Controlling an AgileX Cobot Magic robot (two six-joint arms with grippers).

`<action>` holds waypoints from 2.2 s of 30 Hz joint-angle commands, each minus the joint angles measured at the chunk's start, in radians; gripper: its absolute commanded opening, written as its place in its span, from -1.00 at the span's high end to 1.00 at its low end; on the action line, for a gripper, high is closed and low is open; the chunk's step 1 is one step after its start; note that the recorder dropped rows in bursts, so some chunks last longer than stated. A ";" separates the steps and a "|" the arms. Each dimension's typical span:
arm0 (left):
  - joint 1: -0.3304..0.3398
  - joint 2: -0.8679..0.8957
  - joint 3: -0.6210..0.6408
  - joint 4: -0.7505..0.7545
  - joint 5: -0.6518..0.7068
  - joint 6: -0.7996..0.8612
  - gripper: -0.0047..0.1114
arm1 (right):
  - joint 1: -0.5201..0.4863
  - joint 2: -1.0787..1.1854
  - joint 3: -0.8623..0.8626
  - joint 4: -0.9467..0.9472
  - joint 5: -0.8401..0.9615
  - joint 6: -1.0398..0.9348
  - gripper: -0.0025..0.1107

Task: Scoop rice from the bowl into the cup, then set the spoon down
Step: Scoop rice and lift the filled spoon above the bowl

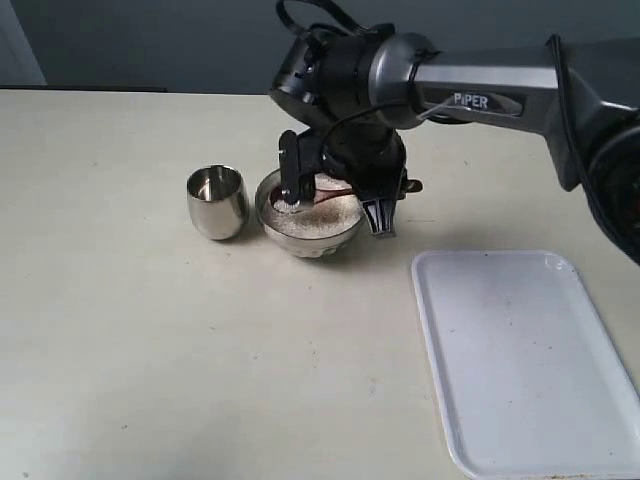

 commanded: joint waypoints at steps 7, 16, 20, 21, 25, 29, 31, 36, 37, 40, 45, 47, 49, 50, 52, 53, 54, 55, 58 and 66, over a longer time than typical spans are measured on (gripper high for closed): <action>0.000 -0.005 -0.002 0.001 -0.003 -0.007 0.91 | -0.035 -0.039 -0.062 0.090 0.003 -0.048 0.97; 0.000 -0.005 -0.002 0.001 -0.003 -0.007 0.91 | -0.035 -0.051 -0.103 0.091 0.003 -0.048 0.97; 0.000 -0.005 -0.002 0.001 -0.003 -0.007 0.91 | -0.035 -0.049 -0.103 0.089 0.003 -0.048 0.97; 0.000 -0.005 -0.002 0.001 -0.003 -0.007 0.91 | -0.035 -0.047 -0.103 0.089 0.003 -0.048 0.97; 0.000 -0.005 -0.002 0.001 -0.003 -0.007 0.91 | -0.035 -0.037 -0.103 0.089 0.003 -0.048 0.97; 0.000 -0.005 -0.002 0.001 -0.003 -0.007 0.91 | -0.035 -0.037 -0.103 0.089 0.003 -0.048 0.97; 0.000 -0.005 -0.002 0.001 -0.003 -0.007 0.91 | -0.035 -0.037 -0.103 0.089 0.003 -0.048 0.97; 0.000 -0.005 -0.002 0.001 -0.003 -0.007 0.91 | -0.035 -0.037 -0.103 0.085 0.003 -0.048 0.97; 0.000 -0.005 -0.002 0.001 -0.003 -0.007 0.91 | -0.035 -0.037 -0.103 0.085 0.003 -0.048 0.97; 0.000 -0.005 -0.002 0.001 -0.003 -0.007 0.91 | -0.035 -0.037 -0.103 0.085 0.003 -0.048 0.97; 0.000 -0.005 -0.002 0.001 -0.003 -0.007 0.91 | -0.035 -0.037 -0.103 0.093 0.003 -0.048 0.97; 0.000 -0.005 -0.002 0.001 -0.003 -0.007 0.91 | -0.035 -0.037 -0.103 0.097 0.003 -0.048 0.97; 0.000 -0.005 -0.002 0.001 -0.003 -0.007 0.91 | -0.035 -0.037 -0.103 0.102 0.003 -0.048 0.97; 0.000 -0.005 -0.002 0.001 -0.003 -0.007 0.91 | -0.035 -0.037 -0.103 0.105 0.003 -0.048 0.97; 0.000 -0.005 -0.002 0.001 -0.003 -0.007 0.91 | -0.035 -0.037 -0.103 0.109 0.001 -0.046 0.97; 0.000 -0.005 -0.002 0.001 -0.003 -0.007 0.91 | -0.035 -0.037 -0.103 0.109 0.001 -0.046 0.97; 0.000 -0.005 -0.002 0.001 -0.003 -0.007 0.91 | -0.035 -0.037 -0.103 0.109 0.001 -0.046 0.97; 0.000 -0.005 -0.002 0.001 -0.003 -0.007 0.91 | -0.035 -0.037 -0.103 0.109 0.001 -0.046 0.97; 0.000 -0.005 -0.002 0.001 -0.003 -0.007 0.91 | -0.035 -0.037 -0.103 0.109 0.001 -0.046 0.97; 0.000 -0.005 -0.002 0.001 -0.003 -0.007 0.91 | -0.035 -0.037 -0.103 0.120 0.003 -0.046 0.97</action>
